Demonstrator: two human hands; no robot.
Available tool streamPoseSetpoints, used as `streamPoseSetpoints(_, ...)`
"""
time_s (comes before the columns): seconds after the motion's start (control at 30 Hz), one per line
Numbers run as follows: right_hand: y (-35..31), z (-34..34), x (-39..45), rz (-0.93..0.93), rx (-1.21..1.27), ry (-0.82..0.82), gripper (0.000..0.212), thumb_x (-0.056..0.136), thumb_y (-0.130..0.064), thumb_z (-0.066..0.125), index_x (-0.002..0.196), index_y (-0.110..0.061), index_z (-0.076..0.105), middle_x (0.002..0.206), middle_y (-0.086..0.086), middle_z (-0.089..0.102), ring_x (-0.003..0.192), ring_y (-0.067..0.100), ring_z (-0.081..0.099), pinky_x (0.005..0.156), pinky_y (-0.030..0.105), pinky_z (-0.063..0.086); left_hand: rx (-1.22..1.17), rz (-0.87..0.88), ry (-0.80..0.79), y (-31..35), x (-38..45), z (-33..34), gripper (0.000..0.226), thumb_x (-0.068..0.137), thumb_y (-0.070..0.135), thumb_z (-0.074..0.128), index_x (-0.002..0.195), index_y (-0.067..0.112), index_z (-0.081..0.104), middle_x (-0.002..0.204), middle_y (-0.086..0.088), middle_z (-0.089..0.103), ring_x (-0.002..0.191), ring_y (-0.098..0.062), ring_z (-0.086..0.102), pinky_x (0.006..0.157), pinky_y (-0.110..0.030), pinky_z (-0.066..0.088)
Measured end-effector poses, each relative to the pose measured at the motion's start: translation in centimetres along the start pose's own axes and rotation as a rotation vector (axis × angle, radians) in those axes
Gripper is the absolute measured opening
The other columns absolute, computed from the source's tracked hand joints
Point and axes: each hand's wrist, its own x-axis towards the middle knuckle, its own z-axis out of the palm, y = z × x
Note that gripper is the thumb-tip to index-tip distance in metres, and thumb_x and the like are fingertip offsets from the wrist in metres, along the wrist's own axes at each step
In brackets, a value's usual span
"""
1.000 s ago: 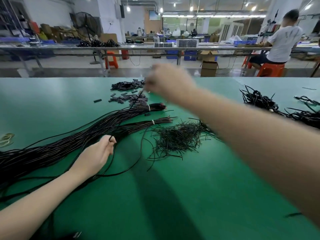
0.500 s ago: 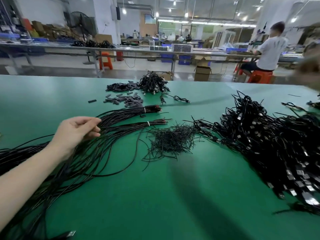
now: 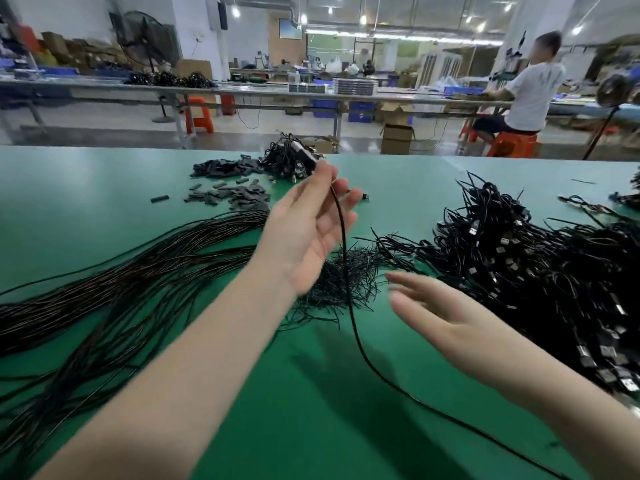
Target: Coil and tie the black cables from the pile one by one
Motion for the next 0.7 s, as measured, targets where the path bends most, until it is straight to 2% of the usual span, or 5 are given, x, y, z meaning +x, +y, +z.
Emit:
streamPoseSetpoints(0.13,-1.8,3.6,5.6,-0.049,0.393,-0.124,0.023,0.1,-0.026,0.047,0.092,-0.013,0.064,0.07,-0.006,0.064,0.064,0.013,0.061,0.072,0.028,0.057,0.07,0.064,0.079,-1.5,0.8,-0.6,0.022,0.079,0.044,0.064,0.09,0.025,0.066,0.086,0.005,0.074,0.084,-0.014,0.073,0.068,-0.025,0.055)
streamPoseSetpoints(0.23,-1.9,4.6,7.9,-0.013,0.67,-0.144,0.025,0.102,-0.026,0.045,0.087,-0.011,0.057,0.063,-0.002,0.047,0.042,0.012,0.045,0.044,0.025,0.047,0.269,0.055,0.086,-1.8,1.0,-2.6,0.02,0.091,0.041,0.059,0.085,0.024,0.069,0.08,0.005,0.073,0.079,-0.013,0.071,0.057,-0.022,0.053)
streamPoseSetpoints(0.33,-0.6,5.5,9.4,0.078,0.878,-0.278,0.032,0.102,-0.041,0.041,0.091,-0.014,0.057,0.063,-0.003,0.048,0.038,0.009,0.035,0.038,0.019,0.031,0.371,0.057,0.105,-2.2,1.1,-3.9,0.024,0.096,0.038,0.056,0.085,0.021,0.068,0.075,0.004,0.073,0.065,-0.009,0.066,0.048,-0.019,0.049)
streamPoseSetpoints(0.6,2.6,6.4,10.1,0.026,0.81,-0.205,0.032,0.1,-0.034,0.047,0.071,-0.026,0.056,0.057,-0.007,0.042,0.04,0.007,0.026,0.041,0.016,0.021,0.58,-0.124,-0.069,-2.8,1.8,-5.4,0.042,0.101,0.044,0.041,0.086,0.032,0.078,0.099,0.0,0.076,0.082,-0.01,0.069,0.072,-0.024,0.053)
streamPoseSetpoints(0.7,3.2,6.5,10.0,0.032,0.729,-0.369,0.024,0.09,-0.042,0.054,0.079,-0.022,0.061,0.057,-0.007,0.044,0.04,0.006,0.031,0.04,0.017,0.027,0.501,-0.173,-0.074,-2.6,1.8,-4.8,0.045,0.102,0.038,0.041,0.076,0.022,0.074,0.086,0.0,0.076,0.08,-0.013,0.073,0.065,-0.022,0.055)
